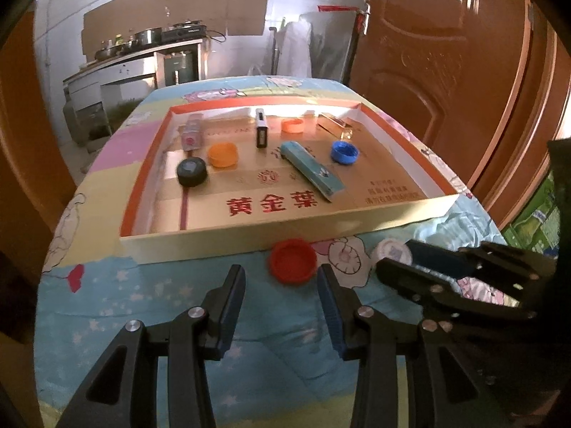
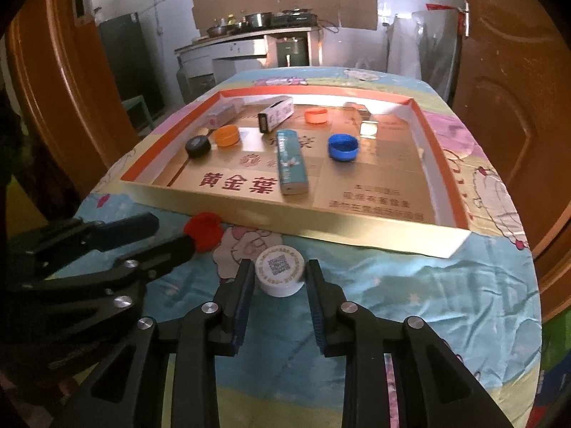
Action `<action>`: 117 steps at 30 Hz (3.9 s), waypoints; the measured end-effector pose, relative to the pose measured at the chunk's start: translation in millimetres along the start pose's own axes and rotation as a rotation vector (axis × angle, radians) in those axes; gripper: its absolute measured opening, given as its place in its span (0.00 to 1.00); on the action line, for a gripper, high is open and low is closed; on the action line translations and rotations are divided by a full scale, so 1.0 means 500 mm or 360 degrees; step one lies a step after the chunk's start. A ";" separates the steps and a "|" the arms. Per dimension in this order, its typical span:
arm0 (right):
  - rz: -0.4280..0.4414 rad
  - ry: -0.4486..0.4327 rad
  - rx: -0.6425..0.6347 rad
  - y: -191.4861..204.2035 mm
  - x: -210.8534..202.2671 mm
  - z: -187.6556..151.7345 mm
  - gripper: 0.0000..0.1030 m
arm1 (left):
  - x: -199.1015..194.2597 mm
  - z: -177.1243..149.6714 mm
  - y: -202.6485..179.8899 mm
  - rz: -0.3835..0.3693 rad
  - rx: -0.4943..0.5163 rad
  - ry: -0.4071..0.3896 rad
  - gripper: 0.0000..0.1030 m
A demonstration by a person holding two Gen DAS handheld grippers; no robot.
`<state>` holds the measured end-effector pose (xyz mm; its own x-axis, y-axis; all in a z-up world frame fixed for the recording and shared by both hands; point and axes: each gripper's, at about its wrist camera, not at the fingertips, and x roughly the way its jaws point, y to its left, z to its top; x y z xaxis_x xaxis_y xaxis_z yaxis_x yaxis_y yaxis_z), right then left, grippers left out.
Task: Organize rigid objects
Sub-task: 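Grasp the red cap with the left gripper while the right grasps the white round container, then carry the red cap and white container with both grippers toward the box, then lower the red cap and white container into the box and open both grippers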
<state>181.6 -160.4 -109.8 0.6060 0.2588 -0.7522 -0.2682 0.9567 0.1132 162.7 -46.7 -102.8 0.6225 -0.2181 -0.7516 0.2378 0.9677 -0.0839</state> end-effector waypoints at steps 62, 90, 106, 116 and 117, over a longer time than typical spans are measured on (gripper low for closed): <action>-0.0125 -0.0129 -0.0005 -0.115 -0.046 0.132 0.29 | 0.002 0.159 0.021 0.0003 -0.0056 -0.0119 0.29; -0.0128 0.0018 -0.0046 -0.129 0.065 0.155 0.29 | 0.116 0.159 0.042 0.0036 -0.0067 0.0082 0.29; -0.0130 0.0063 -0.0044 -0.132 0.092 0.150 0.30 | 0.131 0.149 0.037 0.0057 -0.0037 0.0097 0.30; -0.0124 0.0079 -0.0038 -0.135 0.105 0.147 0.30 | 0.130 0.148 0.036 0.0061 -0.0034 0.0092 0.30; -0.0124 0.0080 -0.0037 -0.135 0.105 0.146 0.30 | 0.130 0.148 0.036 0.0059 -0.0035 0.0093 0.30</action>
<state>286.0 -201.9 -109.6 0.5873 0.1763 -0.7900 -0.2397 0.9701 0.0384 262.7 -52.8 -104.9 0.5857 -0.1748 -0.7914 0.1986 0.9777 -0.0690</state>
